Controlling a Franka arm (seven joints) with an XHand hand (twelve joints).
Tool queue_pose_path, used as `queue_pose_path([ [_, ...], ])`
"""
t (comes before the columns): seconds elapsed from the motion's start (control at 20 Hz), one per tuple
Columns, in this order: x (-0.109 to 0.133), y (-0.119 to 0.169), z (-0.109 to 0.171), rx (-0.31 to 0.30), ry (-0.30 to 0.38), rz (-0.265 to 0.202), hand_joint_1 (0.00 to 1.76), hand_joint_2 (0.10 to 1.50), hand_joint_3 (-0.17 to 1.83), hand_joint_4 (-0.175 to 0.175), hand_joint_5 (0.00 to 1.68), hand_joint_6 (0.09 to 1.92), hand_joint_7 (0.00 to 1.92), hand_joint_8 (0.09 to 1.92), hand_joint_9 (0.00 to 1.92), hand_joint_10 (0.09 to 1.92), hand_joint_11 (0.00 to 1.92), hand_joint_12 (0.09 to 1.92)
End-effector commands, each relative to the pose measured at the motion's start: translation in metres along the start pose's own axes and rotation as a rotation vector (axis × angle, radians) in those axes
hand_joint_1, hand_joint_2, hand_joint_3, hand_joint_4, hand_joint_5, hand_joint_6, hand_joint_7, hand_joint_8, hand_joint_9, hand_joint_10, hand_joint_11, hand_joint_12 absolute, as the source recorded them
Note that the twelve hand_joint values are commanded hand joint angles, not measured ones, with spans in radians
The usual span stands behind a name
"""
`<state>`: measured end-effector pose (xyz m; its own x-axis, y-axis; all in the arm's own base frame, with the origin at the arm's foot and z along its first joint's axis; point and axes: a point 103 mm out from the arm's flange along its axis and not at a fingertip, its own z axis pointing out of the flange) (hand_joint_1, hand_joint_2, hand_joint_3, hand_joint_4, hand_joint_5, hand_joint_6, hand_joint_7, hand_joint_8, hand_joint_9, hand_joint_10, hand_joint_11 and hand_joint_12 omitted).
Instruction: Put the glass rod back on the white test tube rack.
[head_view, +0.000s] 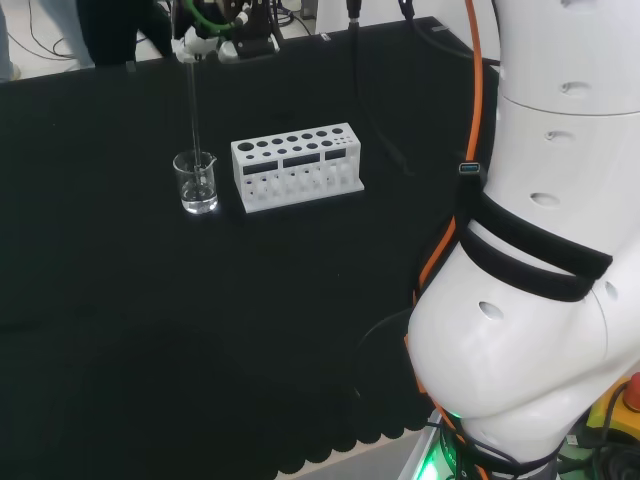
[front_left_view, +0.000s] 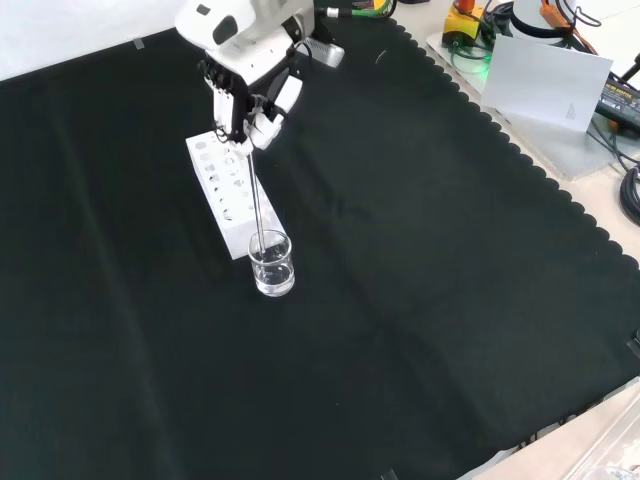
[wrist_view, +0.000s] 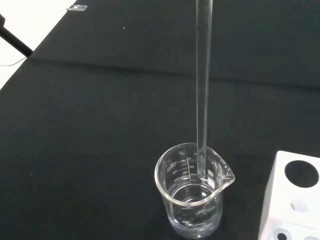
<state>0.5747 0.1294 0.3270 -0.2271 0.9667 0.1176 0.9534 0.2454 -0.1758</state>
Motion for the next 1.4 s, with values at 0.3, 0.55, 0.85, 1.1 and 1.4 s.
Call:
queue_pose_path([
  [0.3, -0.012, -0.031, -0.037, -0.038, 0.004, 0.055, 1.30, 1.14, -0.17, -0.175, 1.16, 0.45, 1.13, 1.11, 1.67, 0.94, 1.72, 0.77],
  [0.55, -0.014, -0.042, -0.045, -0.051, -0.006, 0.066, 1.30, 1.14, -0.17, -0.175, 1.16, 0.45, 1.13, 1.11, 1.67, 0.94, 1.72, 0.77],
  [0.85, -0.019, -0.046, -0.047, -0.049, -0.012, 0.080, 1.30, 1.14, -0.17, -0.175, 1.16, 0.45, 1.13, 1.11, 1.67, 0.94, 1.72, 0.77],
  [1.1, -0.027, -0.047, -0.047, -0.048, -0.001, 0.090, 1.30, 1.14, -0.17, -0.175, 1.16, 0.44, 1.13, 1.11, 1.68, 0.94, 1.72, 0.77],
  [1.4, -0.038, -0.051, -0.044, -0.048, 0.001, 0.110, 1.30, 1.14, -0.17, -0.175, 1.17, 0.44, 1.13, 1.11, 1.68, 0.94, 1.72, 0.77],
])
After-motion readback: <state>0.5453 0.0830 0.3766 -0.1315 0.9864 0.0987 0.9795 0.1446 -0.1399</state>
